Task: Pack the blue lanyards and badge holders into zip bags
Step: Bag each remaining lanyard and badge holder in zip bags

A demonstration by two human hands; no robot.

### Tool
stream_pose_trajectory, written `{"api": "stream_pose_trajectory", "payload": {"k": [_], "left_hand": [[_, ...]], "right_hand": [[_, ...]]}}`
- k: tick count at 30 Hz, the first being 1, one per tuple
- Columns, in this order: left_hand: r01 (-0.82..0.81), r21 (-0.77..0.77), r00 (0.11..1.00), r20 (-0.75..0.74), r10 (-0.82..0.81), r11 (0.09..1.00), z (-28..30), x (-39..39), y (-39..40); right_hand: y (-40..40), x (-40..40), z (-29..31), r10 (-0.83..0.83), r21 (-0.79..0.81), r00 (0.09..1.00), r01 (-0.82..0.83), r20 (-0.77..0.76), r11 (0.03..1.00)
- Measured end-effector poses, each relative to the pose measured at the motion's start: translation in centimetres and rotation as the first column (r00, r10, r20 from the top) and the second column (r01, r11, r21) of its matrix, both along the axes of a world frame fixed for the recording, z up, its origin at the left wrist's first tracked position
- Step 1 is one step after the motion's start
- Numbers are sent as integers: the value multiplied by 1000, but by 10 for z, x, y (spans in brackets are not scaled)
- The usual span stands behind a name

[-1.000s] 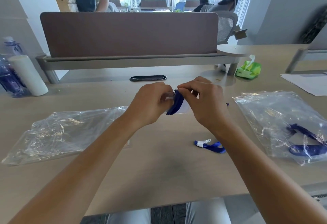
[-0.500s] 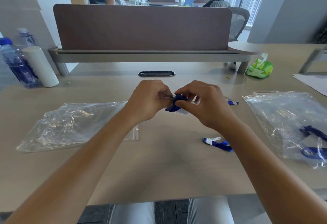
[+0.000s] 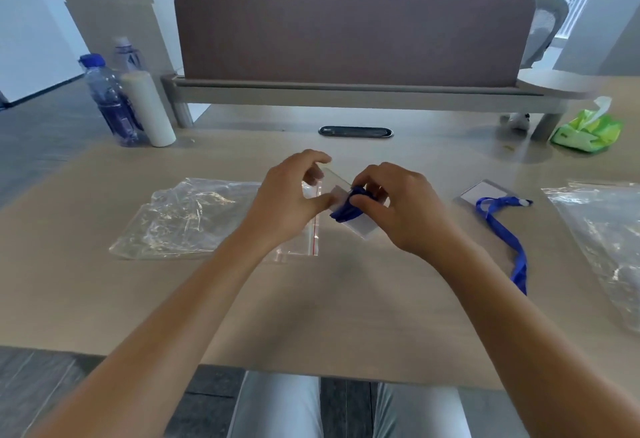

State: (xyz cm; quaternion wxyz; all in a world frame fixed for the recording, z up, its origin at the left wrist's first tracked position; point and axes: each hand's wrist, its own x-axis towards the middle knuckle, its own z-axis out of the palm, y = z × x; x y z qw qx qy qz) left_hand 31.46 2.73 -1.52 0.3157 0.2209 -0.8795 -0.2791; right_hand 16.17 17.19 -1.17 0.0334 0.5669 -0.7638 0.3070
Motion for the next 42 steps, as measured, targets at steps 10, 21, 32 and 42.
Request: {"api": "stream_pose_trajectory", "payload": {"k": [10, 21, 32, 42], "left_hand": [[-276, 9, 936, 228, 267, 961, -32, 34, -31], [-299, -261, 836, 391, 384, 918, -50, -21, -27], [-364, -130, 839, 383, 385, 922, -51, -24, -27], [-328, 271, 943, 152, 296, 905, -35, -11, -12]], "right_hand": [[-32, -6, -24, -179, -20, 797, 232, 577, 972], [-30, -26, -43, -214, -4, 713, 291, 667, 957], [-24, -20, -53, -164, -10, 614, 270, 772, 963], [-20, -8, -49, -140, 34, 456, 232, 879, 972]]}}
